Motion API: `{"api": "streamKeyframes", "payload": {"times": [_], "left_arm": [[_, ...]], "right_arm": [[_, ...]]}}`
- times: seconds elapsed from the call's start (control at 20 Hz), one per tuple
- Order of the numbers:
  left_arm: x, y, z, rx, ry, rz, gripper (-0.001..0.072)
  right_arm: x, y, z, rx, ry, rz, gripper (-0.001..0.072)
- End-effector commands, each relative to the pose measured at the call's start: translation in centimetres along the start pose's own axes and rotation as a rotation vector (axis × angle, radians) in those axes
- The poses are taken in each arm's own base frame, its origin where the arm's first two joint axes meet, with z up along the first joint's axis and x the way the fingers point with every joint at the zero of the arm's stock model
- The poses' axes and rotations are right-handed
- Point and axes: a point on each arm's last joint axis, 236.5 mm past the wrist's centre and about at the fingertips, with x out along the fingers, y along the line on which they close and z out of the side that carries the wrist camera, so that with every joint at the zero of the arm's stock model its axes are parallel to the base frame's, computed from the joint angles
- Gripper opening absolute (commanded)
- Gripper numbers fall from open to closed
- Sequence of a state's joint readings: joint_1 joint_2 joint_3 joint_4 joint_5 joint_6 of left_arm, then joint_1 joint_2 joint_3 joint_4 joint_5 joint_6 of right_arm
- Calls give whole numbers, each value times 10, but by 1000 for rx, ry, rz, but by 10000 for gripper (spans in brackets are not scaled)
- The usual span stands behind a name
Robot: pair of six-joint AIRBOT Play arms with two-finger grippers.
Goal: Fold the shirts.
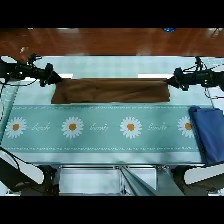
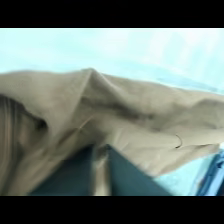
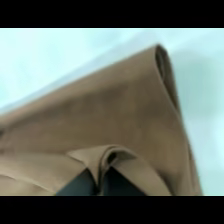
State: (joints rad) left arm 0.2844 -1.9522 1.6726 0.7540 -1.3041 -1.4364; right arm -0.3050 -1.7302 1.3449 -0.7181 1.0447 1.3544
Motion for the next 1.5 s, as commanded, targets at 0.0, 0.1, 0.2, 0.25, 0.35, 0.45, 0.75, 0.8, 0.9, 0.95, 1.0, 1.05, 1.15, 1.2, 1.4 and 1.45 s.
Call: {"api": "streamKeyframes", "payload": {"times": [0.0,0.1,0.2,0.25,0.35,0.45,0.75,0.8,0.9,0.95,1.0,1.05,1.15,1.2,1.4,1.45], "left_arm": [[9,2,-6,44,42,14,509],[-3,11,-4,-16,46,61,508],[-33,17,-6,-65,62,85,506],[-56,18,-6,-65,62,81,506],[-101,16,-4,-64,3,82,506],[-143,3,2,-17,-111,95,506],[-172,-99,-65,375,-314,113,506],[-166,-113,-87,433,-328,109,506],[-152,-130,-118,499,-359,95,506],[-143,-133,-129,532,-364,92,506],[-133,-134,-139,554,-354,88,506],[-122,-134,-147,564,-330,84,506],[-103,-131,-154,565,-280,79,506],[-95,-131,-156,565,-258,78,506],[-74,-126,-157,541,-208,75,506],[-72,-124,-157,533,-201,75,506]], "right_arm": [[13,0,19,0,-67,-8,409],[5,4,25,1,-86,1,409],[-27,11,29,-2,-78,26,408],[-53,11,31,-14,-74,29,407],[-110,1,34,-24,-88,6,407],[-160,-25,34,-34,-145,-95,407],[-150,-110,-4,164,-206,-246,407],[-136,-110,-5,188,-213,-201,408],[-106,-98,-6,192,-174,-94,408],[-91,-92,-7,201,-149,-47,409],[-76,-87,-9,212,-123,-7,409],[-61,-83,-13,221,-92,26,409],[-34,-76,-22,214,-20,53,409],[-22,-71,-26,199,19,59,409],[19,-51,-33,158,107,65,409],[28,-45,-34,151,122,65,409]]}}
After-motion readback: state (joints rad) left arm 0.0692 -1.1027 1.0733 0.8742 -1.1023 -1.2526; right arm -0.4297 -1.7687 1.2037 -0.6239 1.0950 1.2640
